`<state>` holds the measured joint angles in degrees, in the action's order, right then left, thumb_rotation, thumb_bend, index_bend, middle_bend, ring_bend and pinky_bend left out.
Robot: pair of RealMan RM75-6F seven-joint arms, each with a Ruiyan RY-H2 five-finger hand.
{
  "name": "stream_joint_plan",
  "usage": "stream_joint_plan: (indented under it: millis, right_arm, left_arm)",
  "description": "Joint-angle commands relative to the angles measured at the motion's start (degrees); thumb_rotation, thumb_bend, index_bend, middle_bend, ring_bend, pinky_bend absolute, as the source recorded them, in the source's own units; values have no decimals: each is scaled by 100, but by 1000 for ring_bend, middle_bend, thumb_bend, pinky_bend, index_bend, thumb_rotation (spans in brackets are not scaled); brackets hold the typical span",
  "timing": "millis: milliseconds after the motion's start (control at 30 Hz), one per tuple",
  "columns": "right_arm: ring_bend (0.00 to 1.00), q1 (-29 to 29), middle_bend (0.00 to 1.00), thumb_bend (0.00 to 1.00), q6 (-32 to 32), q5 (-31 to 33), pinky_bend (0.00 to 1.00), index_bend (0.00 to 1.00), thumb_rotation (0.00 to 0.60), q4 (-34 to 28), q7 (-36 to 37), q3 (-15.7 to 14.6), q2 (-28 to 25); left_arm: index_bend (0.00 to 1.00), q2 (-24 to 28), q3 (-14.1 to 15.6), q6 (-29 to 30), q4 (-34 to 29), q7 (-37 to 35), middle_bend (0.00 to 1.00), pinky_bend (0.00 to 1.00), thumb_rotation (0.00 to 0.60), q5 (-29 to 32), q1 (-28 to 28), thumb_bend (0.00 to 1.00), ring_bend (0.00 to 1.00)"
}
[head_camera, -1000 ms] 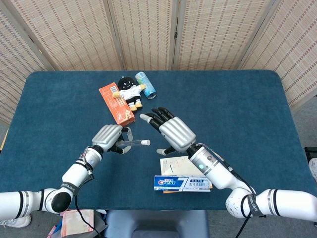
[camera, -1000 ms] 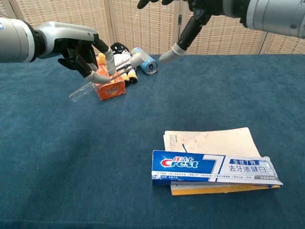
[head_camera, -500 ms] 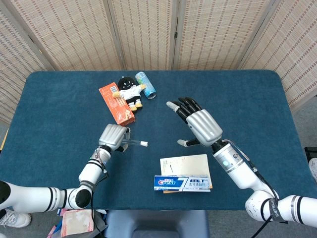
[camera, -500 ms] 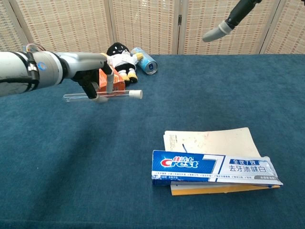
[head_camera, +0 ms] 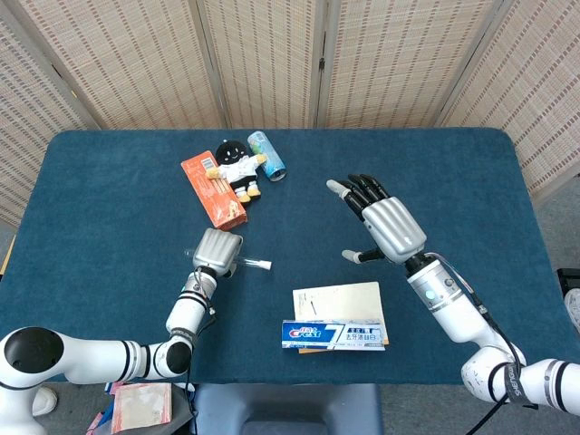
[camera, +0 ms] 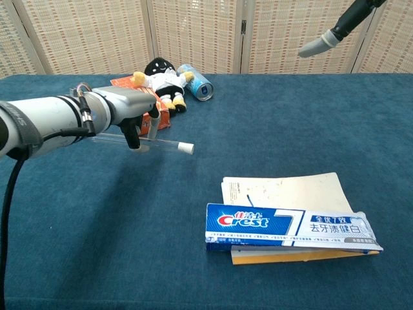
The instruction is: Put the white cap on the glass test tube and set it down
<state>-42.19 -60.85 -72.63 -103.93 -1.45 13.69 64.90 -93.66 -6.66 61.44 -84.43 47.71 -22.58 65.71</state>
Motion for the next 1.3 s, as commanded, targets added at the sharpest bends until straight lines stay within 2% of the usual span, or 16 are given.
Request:
stream_joint_plan:
  millis: [33, 367, 567, 700, 800, 933, 1167, 1300]
  right_arm:
    - [0, 20, 100, 92, 14, -8, 0, 47, 600, 35, 45, 5, 6]
    - [0, 58, 100, 92, 66, -38, 0, 47, 600, 110, 136, 30, 23]
    - [0, 228, 100, 93, 17, -87, 0, 47, 600, 50, 18, -40, -325]
    - [0, 425, 105, 138, 38, -54, 0, 46, 600, -37, -20, -154, -707]
    - [0, 628, 139, 230, -54, -116, 14, 50, 600, -105, -17, -267, -949]
    - [19, 969, 188, 292, -287, -267, 141, 115, 600, -145, 68, -445, -1209]
    - [55, 1662, 214, 352, -876, -690, 183, 179, 600, -57, 412, -779, -1531]
    - [58, 2011, 217, 353, -1121, -955, 188, 187, 600, 61, 634, -1002, -1642]
  left_arm:
    - [459, -64, -24, -26, 69, 69, 1000, 1000, 600, 31, -10, 339, 1000]
    - [396, -29, -149, -67, 18, 118, 1000, 1000, 600, 57, -125, 338, 1000]
    - [377, 759, -196, 195, -865, -428, 1000, 1000, 600, -502, -568, 338, 1000]
    - [374, 1548, -151, 526, -1597, -1037, 1000, 1000, 600, -1110, -1093, 338, 997]
    - [361, 2070, -56, 778, -1935, -1530, 981, 1000, 600, -1650, -1525, 339, 945]
    - [352, 2571, 154, 1151, -2022, -2252, 885, 982, 600, -2487, -2144, 338, 820]
    - [346, 3024, 565, 1969, -1636, -3333, 698, 768, 600, -3673, -3252, 338, 641]
    - [339, 3210, 745, 2328, -1536, -3555, 620, 673, 600, -4078, -3727, 338, 565]
